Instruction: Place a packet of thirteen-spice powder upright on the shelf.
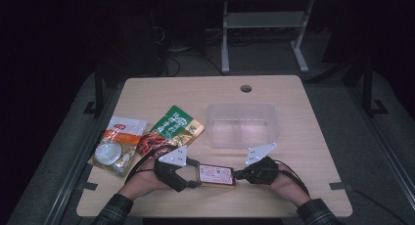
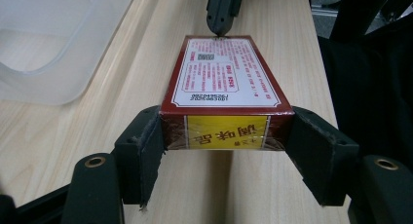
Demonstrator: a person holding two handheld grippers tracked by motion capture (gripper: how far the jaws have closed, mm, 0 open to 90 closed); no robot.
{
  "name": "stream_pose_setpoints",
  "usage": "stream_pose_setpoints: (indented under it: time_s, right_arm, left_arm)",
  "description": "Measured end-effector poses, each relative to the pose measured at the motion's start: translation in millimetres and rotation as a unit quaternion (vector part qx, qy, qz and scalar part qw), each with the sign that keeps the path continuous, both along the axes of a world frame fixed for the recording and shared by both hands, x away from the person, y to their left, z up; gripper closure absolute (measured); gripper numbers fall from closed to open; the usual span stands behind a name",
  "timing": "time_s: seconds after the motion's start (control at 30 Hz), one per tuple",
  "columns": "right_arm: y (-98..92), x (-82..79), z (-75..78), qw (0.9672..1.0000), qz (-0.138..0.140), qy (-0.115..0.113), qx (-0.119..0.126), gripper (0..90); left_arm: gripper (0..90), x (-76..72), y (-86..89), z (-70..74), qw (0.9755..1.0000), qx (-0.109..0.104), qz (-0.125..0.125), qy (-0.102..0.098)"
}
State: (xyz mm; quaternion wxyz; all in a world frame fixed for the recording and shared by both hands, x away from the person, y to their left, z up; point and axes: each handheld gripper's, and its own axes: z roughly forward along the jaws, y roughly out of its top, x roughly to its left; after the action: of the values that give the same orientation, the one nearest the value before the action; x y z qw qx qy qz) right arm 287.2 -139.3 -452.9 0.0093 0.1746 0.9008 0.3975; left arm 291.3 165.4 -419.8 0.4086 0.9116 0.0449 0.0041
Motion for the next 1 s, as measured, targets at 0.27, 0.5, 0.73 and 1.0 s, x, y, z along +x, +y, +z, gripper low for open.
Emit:
stream_pose_setpoints:
  time_s: [0.27,0.5,0.73,1.0]
  right_arm:
    - [0.7,0.2,-3.1,0.9999,0.000,0.009,-0.005,89.8]
    - [-1.7,1.5,-5.5,0.9999,-0.003,0.009,-0.004,89.8]
    - [-1.5,1.1,-6.7,0.9998,-0.007,0.018,-0.002,89.7]
    - [-4.9,3.1,-8.5,0.9998,-0.009,0.019,-0.005,89.7]
  left_arm:
    - [32.2,1.8,-5.1,5.1,0.9999,-0.012,-0.003,-0.004]
    - [32.0,5.0,-12.0,13.3,0.9993,-0.034,-0.007,-0.011]
    - [31.9,8.1,-20.3,20.2,0.9983,-0.056,-0.009,-0.014]
    - [31.9,11.9,-34.6,27.2,0.9964,-0.082,-0.015,-0.017]
